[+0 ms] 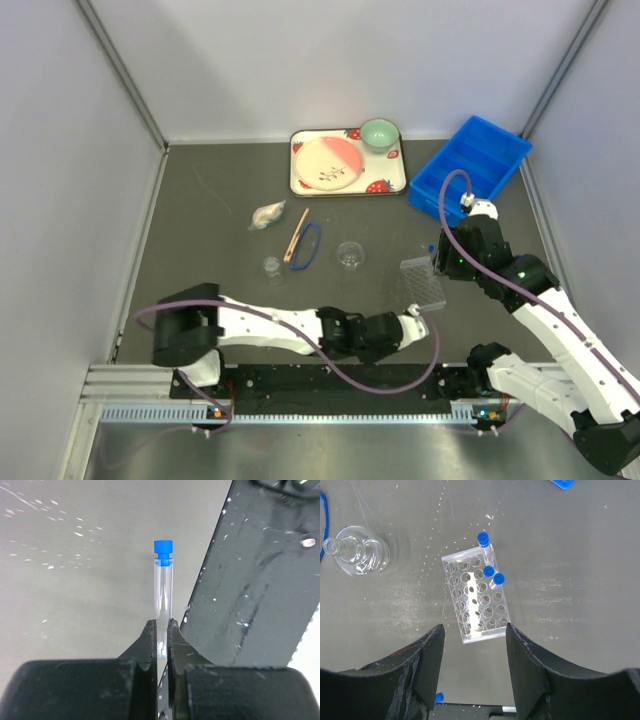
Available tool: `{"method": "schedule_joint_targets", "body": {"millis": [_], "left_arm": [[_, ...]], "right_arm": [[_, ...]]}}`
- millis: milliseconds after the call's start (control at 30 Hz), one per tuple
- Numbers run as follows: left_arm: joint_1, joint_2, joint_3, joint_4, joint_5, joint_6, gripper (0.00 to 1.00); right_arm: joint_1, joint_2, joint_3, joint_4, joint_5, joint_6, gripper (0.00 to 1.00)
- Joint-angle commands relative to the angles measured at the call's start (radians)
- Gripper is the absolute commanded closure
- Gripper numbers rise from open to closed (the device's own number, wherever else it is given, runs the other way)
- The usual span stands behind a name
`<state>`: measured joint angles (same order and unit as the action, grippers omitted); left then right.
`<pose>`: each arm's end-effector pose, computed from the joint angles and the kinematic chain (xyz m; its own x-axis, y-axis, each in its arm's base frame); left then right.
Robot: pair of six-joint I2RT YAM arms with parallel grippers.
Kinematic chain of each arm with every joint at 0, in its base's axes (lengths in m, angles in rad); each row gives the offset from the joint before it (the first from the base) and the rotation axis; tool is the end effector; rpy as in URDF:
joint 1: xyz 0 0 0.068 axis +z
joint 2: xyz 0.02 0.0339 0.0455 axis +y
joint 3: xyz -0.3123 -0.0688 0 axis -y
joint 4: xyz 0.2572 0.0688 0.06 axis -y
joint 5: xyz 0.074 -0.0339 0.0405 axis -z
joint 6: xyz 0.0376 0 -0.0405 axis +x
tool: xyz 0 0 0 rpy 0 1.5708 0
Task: Organize the chemistry lab equipment
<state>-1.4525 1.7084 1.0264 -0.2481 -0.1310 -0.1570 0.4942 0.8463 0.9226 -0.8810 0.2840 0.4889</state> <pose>0.0482 -0.3637 0.2181 -0.2459 0.7559 -0.6068 0.9485 0.3166 0.0100 0.1293 0.0577 0.3475 -0.6936 0.1384 -0.7069 0.0470 0.9880 0.1474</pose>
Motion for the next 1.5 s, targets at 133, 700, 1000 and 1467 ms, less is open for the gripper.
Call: {"method": "schedule_joint_targets", "body": {"millis": [133, 700, 1000, 1467], "left_arm": [[0.107, -0.400, -0.011, -0.082, 0.167, 0.005, 1.00], [0.555, -0.682, -0.221, 0.216, 0.893, -0.182, 1.00], [0.647, -0.679, -0.239, 0.299, 1.013, -0.254, 1.00], [0.727, -0.659, -0.250, 0.380, 1.081, -0.291, 1.00]], "right_arm": [[-0.006, 0.030, 0.091, 0.045, -0.018, -0.026, 0.48], [-0.008, 0.170, 0.087, 0.527, -0.923, 0.013, 0.50], [-0.002, 0.205, 0.019, 0.654, -1.082, 0.085, 0.50], [0.090, 0.128, 0.016, 0.665, -1.112, 0.135, 0.50]]}}
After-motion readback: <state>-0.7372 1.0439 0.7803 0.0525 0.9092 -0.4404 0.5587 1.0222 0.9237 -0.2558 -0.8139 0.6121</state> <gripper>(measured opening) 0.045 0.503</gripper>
